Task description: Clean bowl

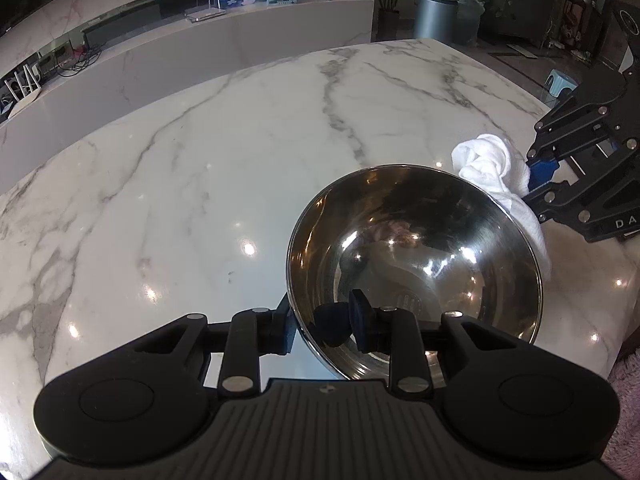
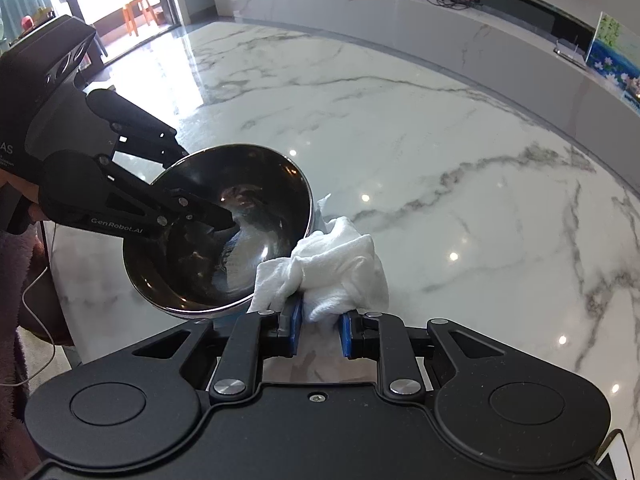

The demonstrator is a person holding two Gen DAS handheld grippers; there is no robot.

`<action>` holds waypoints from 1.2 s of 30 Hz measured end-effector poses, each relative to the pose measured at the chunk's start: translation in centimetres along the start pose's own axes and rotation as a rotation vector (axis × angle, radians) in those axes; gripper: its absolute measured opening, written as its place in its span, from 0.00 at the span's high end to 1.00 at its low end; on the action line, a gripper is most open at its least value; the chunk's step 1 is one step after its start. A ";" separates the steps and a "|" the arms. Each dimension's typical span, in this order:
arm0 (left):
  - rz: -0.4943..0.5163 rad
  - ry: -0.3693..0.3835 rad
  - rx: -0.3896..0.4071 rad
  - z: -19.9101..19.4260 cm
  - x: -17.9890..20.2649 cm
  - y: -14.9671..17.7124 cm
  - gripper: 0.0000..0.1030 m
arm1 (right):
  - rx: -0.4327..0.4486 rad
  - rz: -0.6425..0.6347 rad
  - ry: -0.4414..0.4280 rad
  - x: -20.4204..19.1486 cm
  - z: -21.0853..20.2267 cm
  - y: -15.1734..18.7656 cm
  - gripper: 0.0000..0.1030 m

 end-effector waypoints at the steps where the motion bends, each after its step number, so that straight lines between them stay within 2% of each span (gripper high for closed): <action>1: -0.003 0.001 0.001 0.0 0.0 0.0 0.75 | -0.003 -0.004 -0.002 -0.2 0.1 0.2 0.81; 12: -0.015 0.007 0.007 -0.1 0.1 -0.1 0.75 | -0.066 0.013 -0.029 -2.6 1.7 2.6 0.81; 16: -0.066 -0.013 -0.001 -0.4 -0.3 0.0 0.74 | -0.077 0.021 -0.024 -2.6 1.7 2.7 0.81; 19: -0.129 0.007 0.007 -1.0 -0.7 0.0 0.68 | -0.086 0.012 -0.013 -2.7 1.8 2.7 0.81; 21: -0.171 0.013 -0.003 -1.2 -0.9 0.3 0.57 | -0.088 0.009 -0.008 -2.8 1.7 2.7 0.81; 23: -0.229 0.001 -0.048 -1.0 -1.5 1.1 0.56 | -0.089 0.007 -0.003 -2.8 1.7 2.7 0.81; 28: -0.281 0.034 -0.094 -0.9 -1.5 2.1 0.59 | -0.093 0.011 0.006 -2.9 1.8 2.6 0.81; 30: -0.287 0.055 -0.102 -0.9 -1.2 2.2 0.70 | -0.096 0.010 0.012 -3.0 1.8 2.6 0.81; 36: -0.221 0.041 -0.093 -0.9 -0.8 2.0 0.77 | -0.105 -0.023 0.020 -3.3 1.6 2.5 0.81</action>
Point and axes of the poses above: each gripper's, at about its wrist camera, not at the fingertips, and z roughly the way its jaws point, x to its right, y to its underside, the point moved 10 cm from there along z, roughly the way its jaws point, and after that the axes turned 5 degrees about y, right-handed, at the moved point
